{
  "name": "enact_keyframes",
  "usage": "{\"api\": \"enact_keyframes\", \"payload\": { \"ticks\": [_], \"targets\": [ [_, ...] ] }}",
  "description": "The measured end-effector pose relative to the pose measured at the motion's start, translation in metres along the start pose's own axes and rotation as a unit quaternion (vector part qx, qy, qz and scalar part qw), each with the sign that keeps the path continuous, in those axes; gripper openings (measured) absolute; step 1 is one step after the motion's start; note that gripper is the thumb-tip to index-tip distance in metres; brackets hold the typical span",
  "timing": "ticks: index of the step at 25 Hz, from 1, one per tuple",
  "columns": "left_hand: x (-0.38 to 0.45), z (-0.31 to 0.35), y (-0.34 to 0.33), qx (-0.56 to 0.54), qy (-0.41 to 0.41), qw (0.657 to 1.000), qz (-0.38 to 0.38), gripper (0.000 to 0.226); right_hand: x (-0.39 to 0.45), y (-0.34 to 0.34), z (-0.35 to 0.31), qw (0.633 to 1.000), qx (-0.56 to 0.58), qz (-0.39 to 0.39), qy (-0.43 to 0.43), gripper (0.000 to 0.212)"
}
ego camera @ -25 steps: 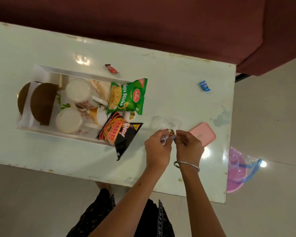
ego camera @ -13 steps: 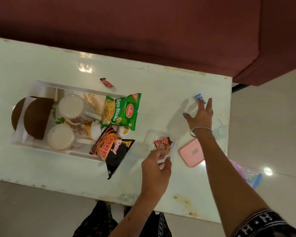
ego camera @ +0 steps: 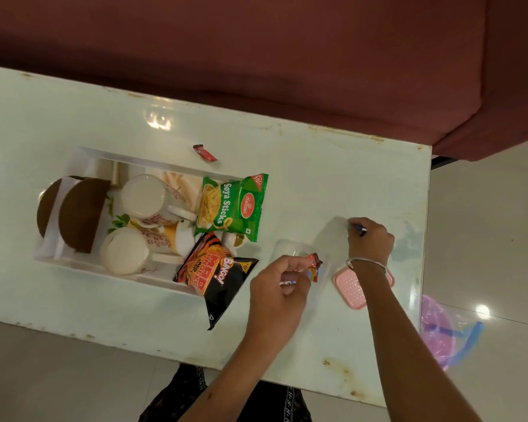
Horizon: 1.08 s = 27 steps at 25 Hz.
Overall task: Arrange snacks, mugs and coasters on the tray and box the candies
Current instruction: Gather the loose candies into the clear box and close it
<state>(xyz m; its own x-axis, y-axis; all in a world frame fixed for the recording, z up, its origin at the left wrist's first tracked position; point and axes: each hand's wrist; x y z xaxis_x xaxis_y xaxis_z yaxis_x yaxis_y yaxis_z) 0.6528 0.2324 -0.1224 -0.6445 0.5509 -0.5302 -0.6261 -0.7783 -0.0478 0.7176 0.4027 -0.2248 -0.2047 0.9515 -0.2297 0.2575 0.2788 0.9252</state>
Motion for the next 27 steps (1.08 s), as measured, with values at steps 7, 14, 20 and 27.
{"api": "enact_keyframes", "payload": {
  "ticks": [7, 14, 20, 27],
  "targets": [
    [0.055, 0.06, 0.049, -0.041, -0.086, 0.995, 0.041, 0.015, -0.102, 0.018, -0.029, 0.986, 0.162, -0.005, -0.033, 0.02],
    [0.182, 0.089, 0.095, 0.216, -0.201, 0.943, 0.151, 0.018, -0.129, 0.01, -0.049, 0.98, 0.198, -0.021, -0.031, 0.029],
    [0.244, 0.074, 0.102, 0.582, -0.047, 0.812, -0.008, 0.055, -0.123, 0.016, -0.044, 0.976, 0.211, -0.022, -0.045, 0.021],
    [0.259, 0.06, 0.112, 0.633, -0.111, 0.766, 0.012, 0.033, -0.124, 0.018, -0.035, 0.969, 0.241, -0.028, -0.054, 0.024]
  ]
}}
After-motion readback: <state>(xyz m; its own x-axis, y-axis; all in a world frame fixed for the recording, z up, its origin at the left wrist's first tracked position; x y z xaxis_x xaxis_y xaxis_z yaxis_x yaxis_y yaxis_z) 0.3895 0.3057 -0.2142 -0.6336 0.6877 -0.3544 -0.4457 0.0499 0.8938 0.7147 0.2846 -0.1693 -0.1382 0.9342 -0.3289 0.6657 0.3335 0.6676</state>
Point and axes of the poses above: each hand's wrist, its own x-axis towards the middle knuckle, its own y-axis out of the back of the hand, z = x × y, and after that the axes turned 14 degrees about -x, right-handed
